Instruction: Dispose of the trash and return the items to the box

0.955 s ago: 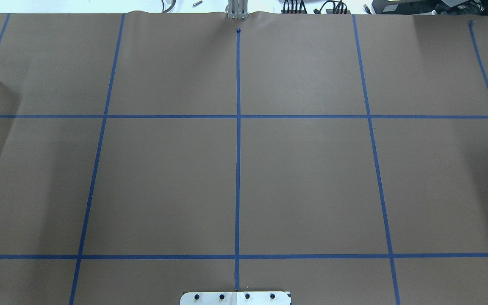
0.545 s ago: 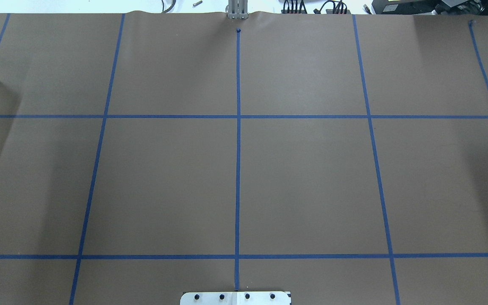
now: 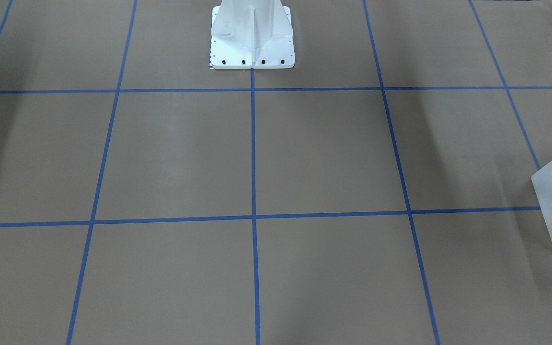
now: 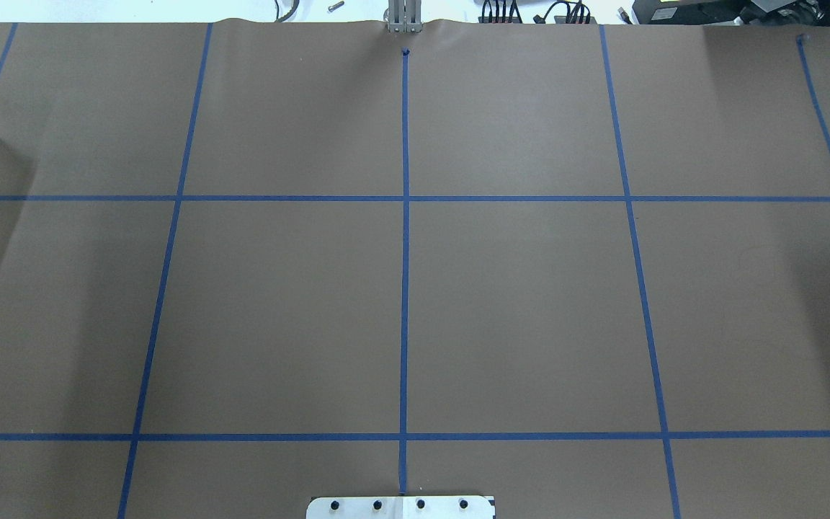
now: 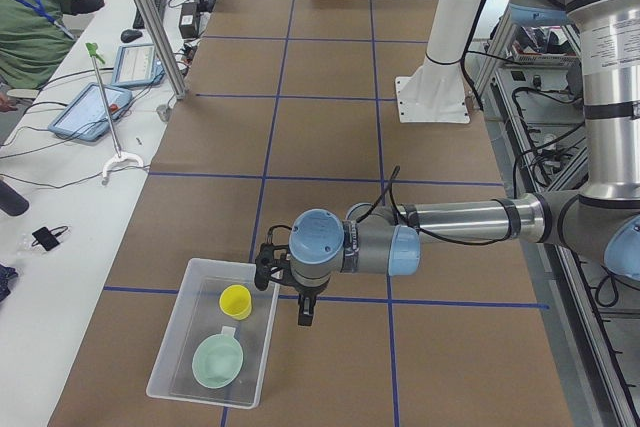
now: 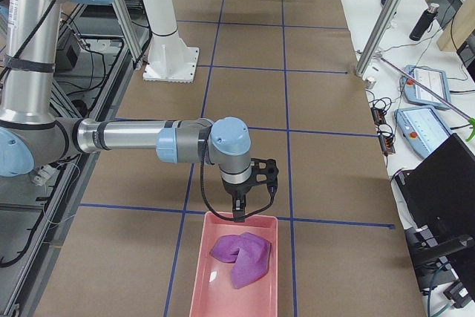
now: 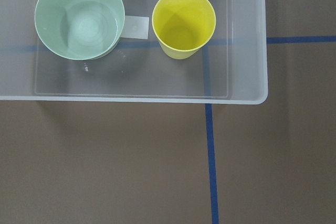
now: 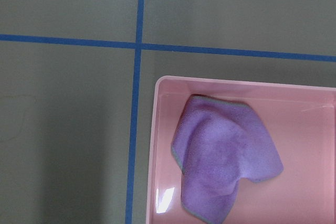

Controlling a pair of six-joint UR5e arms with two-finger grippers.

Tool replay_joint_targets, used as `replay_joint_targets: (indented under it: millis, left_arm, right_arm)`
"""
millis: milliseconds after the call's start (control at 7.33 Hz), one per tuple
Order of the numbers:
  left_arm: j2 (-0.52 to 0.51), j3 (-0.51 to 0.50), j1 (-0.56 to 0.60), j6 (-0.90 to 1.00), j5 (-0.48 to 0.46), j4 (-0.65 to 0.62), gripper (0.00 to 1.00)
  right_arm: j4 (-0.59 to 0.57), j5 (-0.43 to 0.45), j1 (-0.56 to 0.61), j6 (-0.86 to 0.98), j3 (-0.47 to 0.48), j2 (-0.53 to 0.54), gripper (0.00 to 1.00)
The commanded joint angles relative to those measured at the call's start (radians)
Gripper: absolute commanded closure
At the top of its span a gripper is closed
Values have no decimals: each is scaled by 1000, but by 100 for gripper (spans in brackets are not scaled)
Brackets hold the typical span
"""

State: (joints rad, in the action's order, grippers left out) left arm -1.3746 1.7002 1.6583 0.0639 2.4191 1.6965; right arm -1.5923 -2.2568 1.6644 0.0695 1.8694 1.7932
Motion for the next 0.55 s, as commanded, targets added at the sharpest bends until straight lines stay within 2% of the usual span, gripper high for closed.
replay_joint_targets:
  millis: [0,409]
  left_arm:
    - [0,-1,0,2,0,0,1]
    - [0,-2,0,2,0,0,1]
  right_arm:
    - [0,-6,0,0,4,2,0]
    - [-9,-7,0,0,40,23,0]
